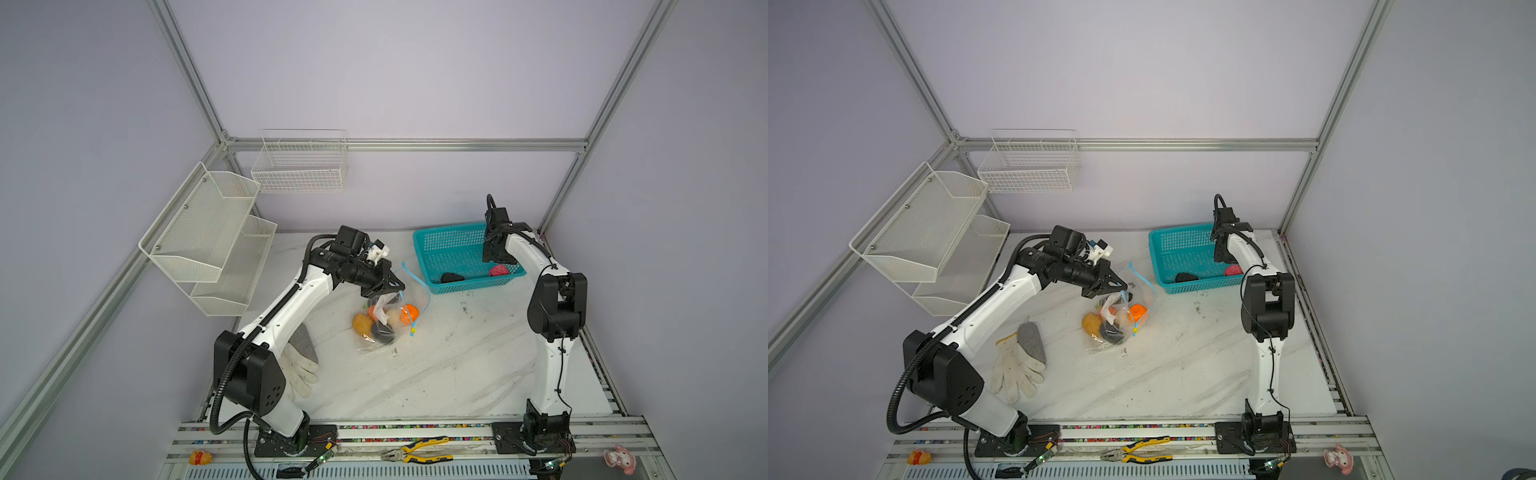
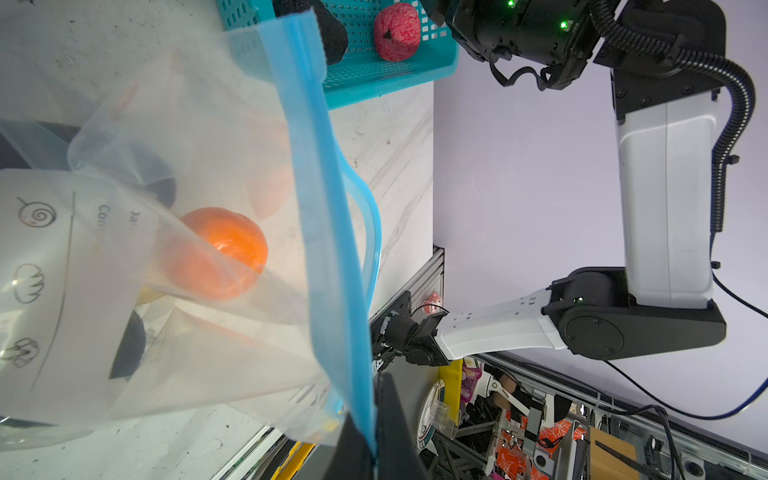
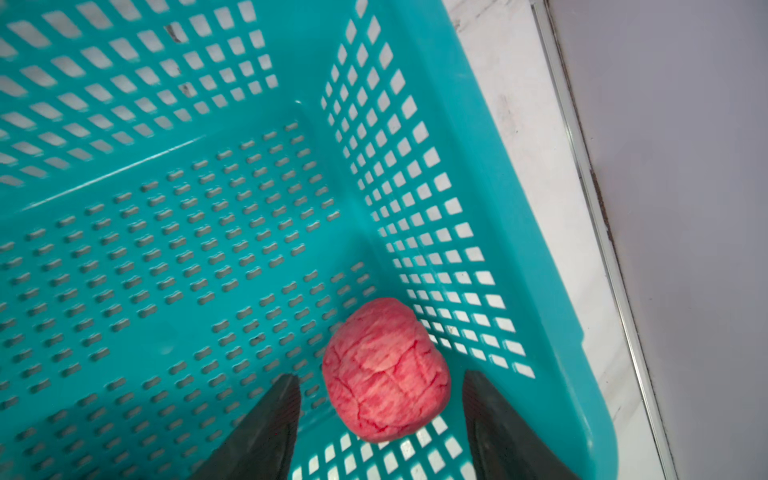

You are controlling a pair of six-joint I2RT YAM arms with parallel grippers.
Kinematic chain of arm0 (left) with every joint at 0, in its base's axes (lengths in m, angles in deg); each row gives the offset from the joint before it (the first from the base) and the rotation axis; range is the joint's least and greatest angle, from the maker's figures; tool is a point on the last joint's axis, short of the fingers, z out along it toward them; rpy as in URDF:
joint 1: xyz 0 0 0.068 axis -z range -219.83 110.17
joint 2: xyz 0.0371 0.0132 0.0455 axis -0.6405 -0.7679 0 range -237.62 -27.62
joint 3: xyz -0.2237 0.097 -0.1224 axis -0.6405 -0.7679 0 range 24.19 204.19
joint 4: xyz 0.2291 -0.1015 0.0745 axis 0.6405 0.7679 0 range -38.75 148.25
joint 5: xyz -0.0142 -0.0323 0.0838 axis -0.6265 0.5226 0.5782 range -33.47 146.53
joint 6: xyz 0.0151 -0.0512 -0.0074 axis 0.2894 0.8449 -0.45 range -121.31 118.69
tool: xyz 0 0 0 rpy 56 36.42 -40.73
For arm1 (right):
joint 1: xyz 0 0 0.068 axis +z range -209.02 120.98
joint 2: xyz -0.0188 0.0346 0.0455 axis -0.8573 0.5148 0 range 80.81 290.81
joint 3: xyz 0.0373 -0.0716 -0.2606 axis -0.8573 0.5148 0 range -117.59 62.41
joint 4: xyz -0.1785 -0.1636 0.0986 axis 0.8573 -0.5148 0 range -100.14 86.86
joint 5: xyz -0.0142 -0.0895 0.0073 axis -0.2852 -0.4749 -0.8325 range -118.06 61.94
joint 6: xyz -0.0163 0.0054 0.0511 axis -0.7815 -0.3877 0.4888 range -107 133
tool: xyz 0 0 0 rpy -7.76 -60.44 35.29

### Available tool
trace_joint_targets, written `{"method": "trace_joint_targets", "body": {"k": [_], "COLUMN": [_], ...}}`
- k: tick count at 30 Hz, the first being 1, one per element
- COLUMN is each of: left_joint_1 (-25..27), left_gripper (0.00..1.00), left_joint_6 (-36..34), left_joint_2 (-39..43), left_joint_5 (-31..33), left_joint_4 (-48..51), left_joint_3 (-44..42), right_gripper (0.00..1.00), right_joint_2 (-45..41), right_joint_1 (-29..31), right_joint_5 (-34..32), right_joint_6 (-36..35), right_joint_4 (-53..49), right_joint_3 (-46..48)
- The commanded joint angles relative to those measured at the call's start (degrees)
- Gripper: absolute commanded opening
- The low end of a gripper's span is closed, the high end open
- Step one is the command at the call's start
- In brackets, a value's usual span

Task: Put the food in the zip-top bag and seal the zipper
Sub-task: 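Move the right gripper back to the basket and grasp the pink dragon fruit, then lift the pink dragon fruit with the right gripper toward the bag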

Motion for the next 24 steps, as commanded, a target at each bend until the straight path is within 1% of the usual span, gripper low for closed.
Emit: {"method": "trace_joint_targets", "body": {"k": [1, 8, 16, 20, 24], "left_joint_1": [0.06, -0.21, -0.91, -1.27, -1.32], "left_gripper": [0.0, 0.0, 0.0, 0.0, 0.0], "left_joint_6": [-1.16, -0.89, -1.24, -1.33, -1.33], "left_joint_2": [2.85, 2.77, 2.76, 2.37, 2.36], "left_joint_5": [-2.23, -2.53, -3.15, -3.42, -3.46], "left_joint_4": [-2.62, -3.22, -3.32, -3.31, -3.54], "left_joint_3": [-0.49, -0.76, -0.76, -0.94, -1.03], "right_gripper": [0.67, 0.69, 0.72, 0.72, 0.68], "right_joint_2": [1.27, 2.91, 7.39, 7.94, 7.68], "right_joint_1": [0.0, -1.65, -1.67, -1.67, -1.67], "right_joint_5": [0.82, 3.35, 4.59, 6.13, 9.29], "right_joint_6": [-0.92, -1.54, -1.36, -1.7, -1.73], "right_joint_4": [-3.74, -4.08, -6.01, -5.78, -4.07], "right_joint_3": [-1.59, -1.16, -2.8, -3.35, -3.56]}}
